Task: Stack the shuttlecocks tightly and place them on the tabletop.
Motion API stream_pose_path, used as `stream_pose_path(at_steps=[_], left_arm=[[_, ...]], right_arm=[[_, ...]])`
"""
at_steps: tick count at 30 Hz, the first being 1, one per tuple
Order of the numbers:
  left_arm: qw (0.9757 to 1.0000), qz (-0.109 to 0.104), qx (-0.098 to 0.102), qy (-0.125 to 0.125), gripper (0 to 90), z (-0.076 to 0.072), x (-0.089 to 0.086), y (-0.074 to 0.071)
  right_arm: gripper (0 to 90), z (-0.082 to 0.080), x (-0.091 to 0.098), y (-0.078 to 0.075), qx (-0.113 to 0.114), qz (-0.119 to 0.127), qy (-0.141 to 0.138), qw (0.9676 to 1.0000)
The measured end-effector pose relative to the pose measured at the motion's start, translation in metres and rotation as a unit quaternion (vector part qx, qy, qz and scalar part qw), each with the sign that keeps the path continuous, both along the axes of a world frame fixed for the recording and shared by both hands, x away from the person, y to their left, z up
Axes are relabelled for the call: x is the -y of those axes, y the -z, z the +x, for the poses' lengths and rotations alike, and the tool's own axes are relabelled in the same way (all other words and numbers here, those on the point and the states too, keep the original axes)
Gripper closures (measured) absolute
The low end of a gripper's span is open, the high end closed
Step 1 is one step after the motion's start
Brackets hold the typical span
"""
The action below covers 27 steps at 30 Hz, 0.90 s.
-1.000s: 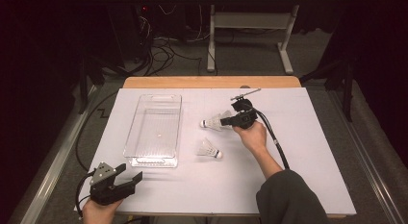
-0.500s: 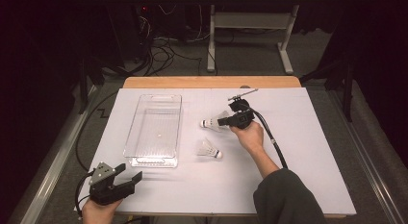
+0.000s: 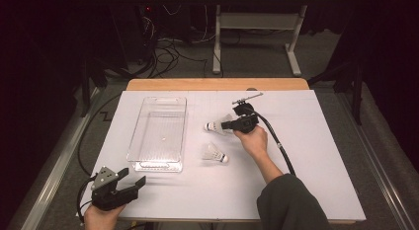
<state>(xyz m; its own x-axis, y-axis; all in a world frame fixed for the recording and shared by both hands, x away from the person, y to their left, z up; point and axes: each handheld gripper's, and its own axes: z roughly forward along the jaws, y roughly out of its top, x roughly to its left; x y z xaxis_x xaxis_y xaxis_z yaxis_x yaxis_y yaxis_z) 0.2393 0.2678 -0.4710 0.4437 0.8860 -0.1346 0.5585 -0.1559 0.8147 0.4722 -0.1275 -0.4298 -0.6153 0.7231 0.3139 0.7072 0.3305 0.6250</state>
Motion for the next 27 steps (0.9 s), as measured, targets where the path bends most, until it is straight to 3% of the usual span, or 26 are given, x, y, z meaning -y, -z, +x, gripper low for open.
stream_pose_path(at_steps=[14, 27], left_arm=[[1.0000, -0.003, 0.005, -0.001, 29.2, -0.0011, -0.0007, -0.0013], [1.0000, -0.005, 0.006, -0.001, 29.1, -0.0009, -0.0012, -0.0013]], right_arm=[[87.7, 0.0019, 0.0029, 0.0018, -0.004, -0.012, -0.001, 0.9999], [76.3, 0.0023, 0.0066, -0.0001, -0.006, -0.026, 0.002, 0.9997]])
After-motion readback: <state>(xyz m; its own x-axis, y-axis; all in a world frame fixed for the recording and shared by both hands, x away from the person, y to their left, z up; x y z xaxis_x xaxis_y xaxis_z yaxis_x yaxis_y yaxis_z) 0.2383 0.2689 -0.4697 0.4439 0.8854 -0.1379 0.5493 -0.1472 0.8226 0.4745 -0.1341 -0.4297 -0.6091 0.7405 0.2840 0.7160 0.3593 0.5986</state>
